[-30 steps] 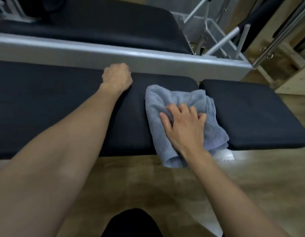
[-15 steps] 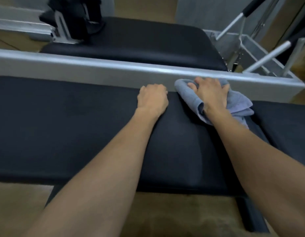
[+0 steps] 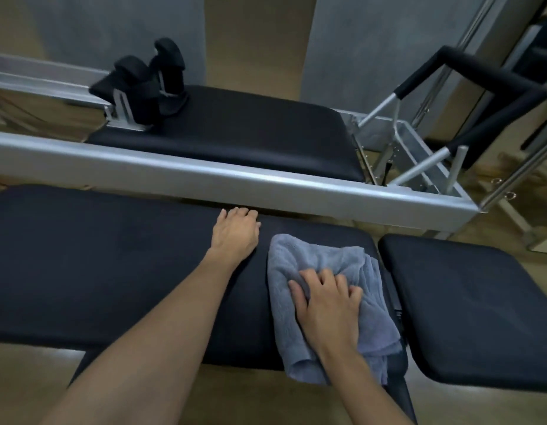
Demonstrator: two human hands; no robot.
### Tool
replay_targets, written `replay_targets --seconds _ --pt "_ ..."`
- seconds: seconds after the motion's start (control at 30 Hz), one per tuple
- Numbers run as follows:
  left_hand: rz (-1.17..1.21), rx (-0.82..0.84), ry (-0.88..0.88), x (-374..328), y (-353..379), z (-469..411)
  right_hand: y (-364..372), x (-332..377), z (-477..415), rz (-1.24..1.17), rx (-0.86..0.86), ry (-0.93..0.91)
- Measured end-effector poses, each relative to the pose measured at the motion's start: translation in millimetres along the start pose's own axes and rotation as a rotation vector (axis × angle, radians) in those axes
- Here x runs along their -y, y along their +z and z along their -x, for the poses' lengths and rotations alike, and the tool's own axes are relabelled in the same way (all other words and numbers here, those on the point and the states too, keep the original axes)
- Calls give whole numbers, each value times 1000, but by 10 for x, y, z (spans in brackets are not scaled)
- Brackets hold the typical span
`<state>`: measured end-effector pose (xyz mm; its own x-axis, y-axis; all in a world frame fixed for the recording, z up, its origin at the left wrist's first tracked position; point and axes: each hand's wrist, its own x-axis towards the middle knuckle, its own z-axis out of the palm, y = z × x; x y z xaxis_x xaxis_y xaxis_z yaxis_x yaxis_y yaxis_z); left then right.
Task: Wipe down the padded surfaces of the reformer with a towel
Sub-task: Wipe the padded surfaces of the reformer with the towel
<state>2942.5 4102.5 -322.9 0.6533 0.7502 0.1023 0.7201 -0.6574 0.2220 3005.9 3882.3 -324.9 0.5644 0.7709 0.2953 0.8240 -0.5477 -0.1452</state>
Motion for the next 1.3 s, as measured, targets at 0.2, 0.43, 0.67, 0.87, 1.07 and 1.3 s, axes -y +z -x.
replay_targets --seconds 0.2,0.43,0.67,0.87,1.07,1.3 --pt "-26 62 -102 113 -215 296 31 -23 1 -35 -60 -37" --pt "-33 99 -102 565 -329 204 29 155 108 -27 -73 -6" --pt "-7 22 -65 912 -224 -33 273 352 -723 104 -39 -20" --pt "44 13 -67 1016 -142 -57 731 593 -1732 117 40 13" --pt "-21 28 -46 995 -115 -71 576 797 -1099 45 -58 2" --pt "50 134 10 1061 -331 68 195 1167 51 11 -40 -16"
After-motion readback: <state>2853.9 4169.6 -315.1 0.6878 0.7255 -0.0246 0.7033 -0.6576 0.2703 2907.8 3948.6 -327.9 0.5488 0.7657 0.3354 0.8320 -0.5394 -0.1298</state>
